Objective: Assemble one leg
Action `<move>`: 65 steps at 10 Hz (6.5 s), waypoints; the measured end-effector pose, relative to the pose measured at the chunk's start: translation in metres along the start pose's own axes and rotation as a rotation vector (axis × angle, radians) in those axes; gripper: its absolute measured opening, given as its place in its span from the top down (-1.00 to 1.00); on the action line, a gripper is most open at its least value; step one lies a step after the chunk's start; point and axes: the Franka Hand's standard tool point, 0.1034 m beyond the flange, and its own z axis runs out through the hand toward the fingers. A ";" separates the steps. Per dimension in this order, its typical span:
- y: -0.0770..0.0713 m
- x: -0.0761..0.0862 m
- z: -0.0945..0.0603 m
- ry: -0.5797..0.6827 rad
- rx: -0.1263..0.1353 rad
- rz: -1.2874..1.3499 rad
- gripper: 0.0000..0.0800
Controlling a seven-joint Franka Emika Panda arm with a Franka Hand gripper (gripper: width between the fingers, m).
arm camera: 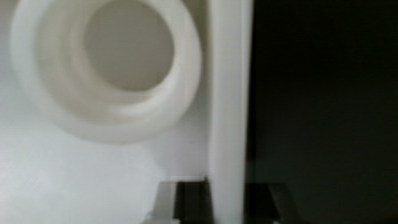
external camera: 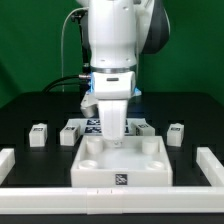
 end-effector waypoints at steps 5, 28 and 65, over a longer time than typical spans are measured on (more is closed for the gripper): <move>0.041 0.053 -0.001 0.018 -0.009 -0.020 0.85; 0.015 0.043 -0.040 0.014 -0.066 0.380 -0.62; -0.054 0.130 0.007 -0.636 0.776 1.603 -0.40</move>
Offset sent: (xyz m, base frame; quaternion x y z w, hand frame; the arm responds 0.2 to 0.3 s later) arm 0.0401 0.0486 0.0024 0.0008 0.0154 -0.0191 0.9997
